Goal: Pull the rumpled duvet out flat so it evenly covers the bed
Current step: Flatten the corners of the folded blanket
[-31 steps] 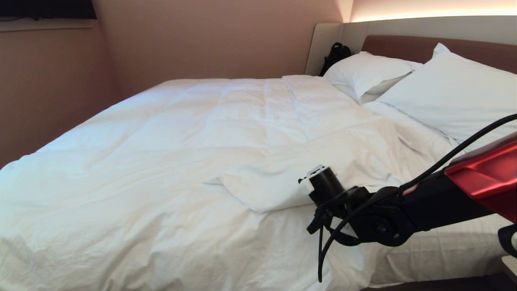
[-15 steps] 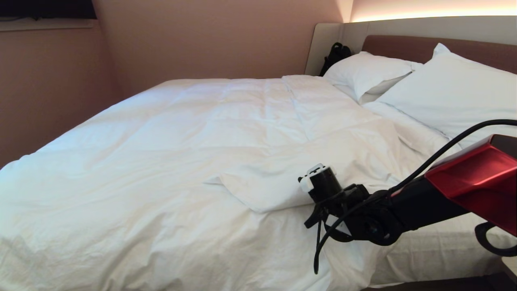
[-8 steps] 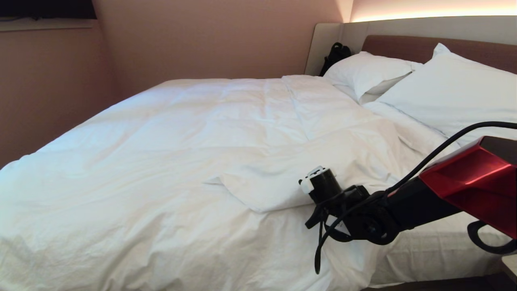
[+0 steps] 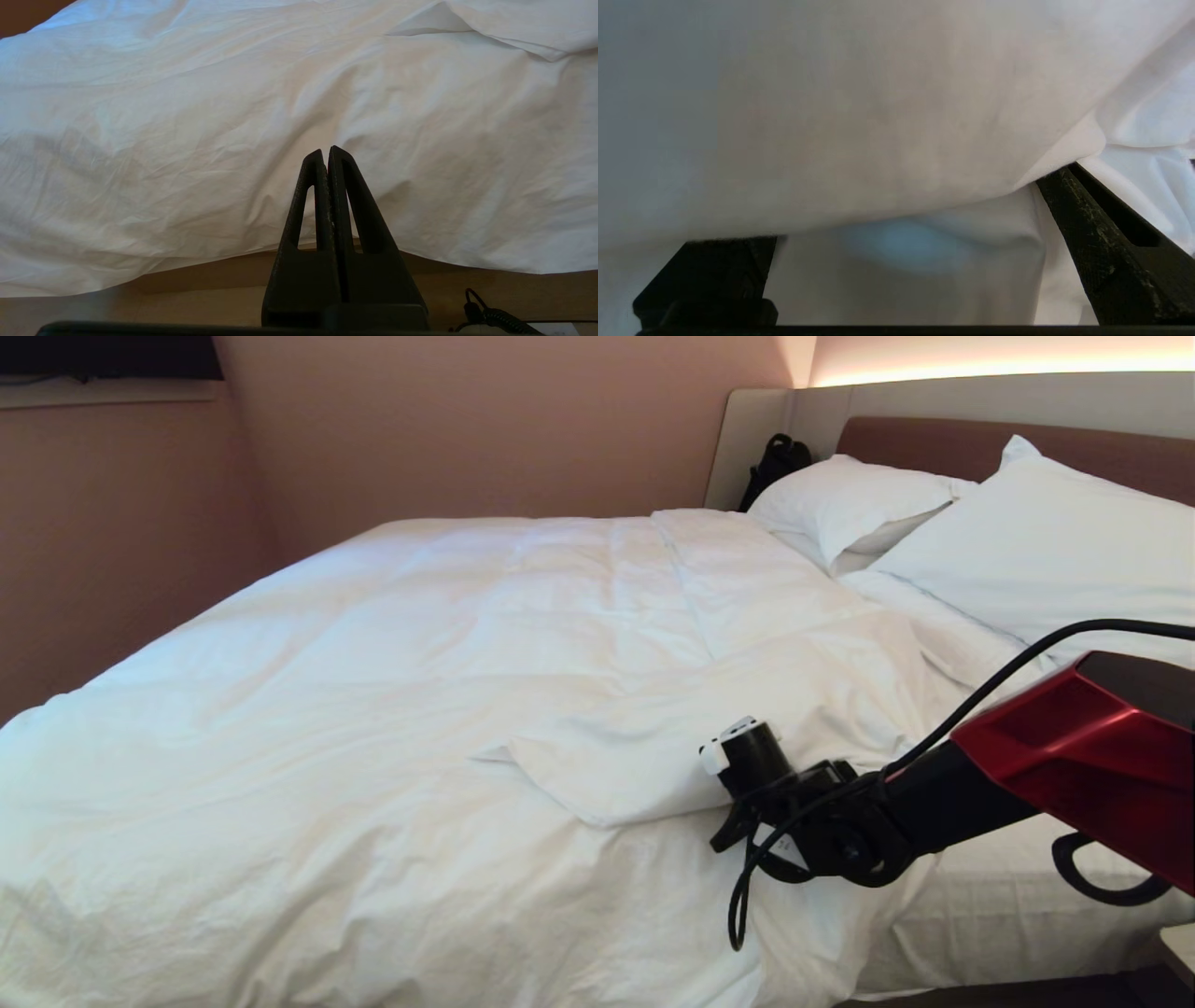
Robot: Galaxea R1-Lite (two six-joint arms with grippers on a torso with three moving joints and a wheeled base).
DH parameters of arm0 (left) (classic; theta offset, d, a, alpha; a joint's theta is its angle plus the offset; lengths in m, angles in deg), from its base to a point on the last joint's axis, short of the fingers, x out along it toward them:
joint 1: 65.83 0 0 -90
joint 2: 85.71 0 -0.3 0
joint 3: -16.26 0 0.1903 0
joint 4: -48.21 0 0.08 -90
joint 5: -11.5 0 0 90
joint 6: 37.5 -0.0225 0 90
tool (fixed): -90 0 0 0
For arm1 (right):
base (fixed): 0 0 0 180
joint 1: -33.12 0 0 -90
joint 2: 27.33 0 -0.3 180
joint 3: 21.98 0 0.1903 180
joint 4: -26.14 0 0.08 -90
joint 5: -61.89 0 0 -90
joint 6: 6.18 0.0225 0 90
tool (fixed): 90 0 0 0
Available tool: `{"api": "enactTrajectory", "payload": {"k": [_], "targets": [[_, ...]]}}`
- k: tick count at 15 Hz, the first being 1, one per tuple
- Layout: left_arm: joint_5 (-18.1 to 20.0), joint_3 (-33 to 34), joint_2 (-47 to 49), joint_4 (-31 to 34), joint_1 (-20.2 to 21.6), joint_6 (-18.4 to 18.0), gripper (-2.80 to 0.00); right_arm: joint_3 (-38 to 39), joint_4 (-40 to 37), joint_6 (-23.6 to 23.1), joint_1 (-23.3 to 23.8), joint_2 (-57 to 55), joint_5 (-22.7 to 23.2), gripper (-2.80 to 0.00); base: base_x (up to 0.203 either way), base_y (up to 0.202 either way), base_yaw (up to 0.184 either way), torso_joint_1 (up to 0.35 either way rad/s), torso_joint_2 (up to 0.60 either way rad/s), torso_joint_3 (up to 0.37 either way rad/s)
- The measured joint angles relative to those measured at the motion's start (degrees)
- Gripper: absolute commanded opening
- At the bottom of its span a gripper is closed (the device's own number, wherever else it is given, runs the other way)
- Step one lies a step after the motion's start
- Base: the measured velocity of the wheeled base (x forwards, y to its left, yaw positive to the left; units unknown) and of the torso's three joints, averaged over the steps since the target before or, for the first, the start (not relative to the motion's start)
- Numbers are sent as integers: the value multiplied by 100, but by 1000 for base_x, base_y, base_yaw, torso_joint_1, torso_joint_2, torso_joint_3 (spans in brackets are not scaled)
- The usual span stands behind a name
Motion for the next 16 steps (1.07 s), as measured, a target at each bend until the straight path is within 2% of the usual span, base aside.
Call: {"api": "enactTrajectory", "payload": {"k": [4, 13, 14, 16], "targets": [[-1, 0, 0, -2, 0, -2, -280, -95, -1, 2, 127, -39, -138, 0, 0, 0, 0, 0, 0, 0], [-1, 0, 0, -1, 0, -2, -280, -263, -4, -5, 373, -122, -142, 0, 0, 0, 0, 0, 0, 0], [-1, 0, 0, -2, 0, 0, -280, -269, -3, -7, 379, -133, -140, -280, 0, 0, 0, 0, 0, 0], [-1, 0, 0, 0, 0, 2, -280, -269, -4, 4, 379, -134, -138, -280, 0, 0, 0, 0, 0, 0]]}}
